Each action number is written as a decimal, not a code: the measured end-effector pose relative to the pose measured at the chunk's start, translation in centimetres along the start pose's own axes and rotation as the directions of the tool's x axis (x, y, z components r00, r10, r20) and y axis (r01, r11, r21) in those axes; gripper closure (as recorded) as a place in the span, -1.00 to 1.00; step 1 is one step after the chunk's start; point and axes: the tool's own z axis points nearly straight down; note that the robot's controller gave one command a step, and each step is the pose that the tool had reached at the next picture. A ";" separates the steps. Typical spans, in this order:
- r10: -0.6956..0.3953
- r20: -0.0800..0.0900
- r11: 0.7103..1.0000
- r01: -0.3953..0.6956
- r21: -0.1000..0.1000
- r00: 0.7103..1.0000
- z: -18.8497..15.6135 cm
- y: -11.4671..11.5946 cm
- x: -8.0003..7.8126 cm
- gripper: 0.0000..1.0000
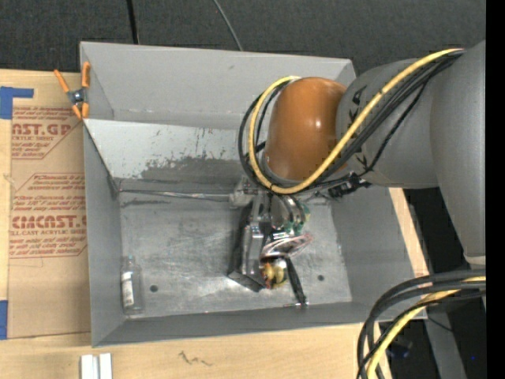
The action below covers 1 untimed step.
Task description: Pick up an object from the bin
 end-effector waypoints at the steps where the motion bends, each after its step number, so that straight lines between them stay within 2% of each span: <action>1: 0.000 0.000 1.000 0.000 0.000 1.000 0.0 0.0 0.0 -1.00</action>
Offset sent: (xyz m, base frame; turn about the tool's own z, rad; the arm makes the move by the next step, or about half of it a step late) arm -0.0128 -0.0599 -0.0790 -0.3828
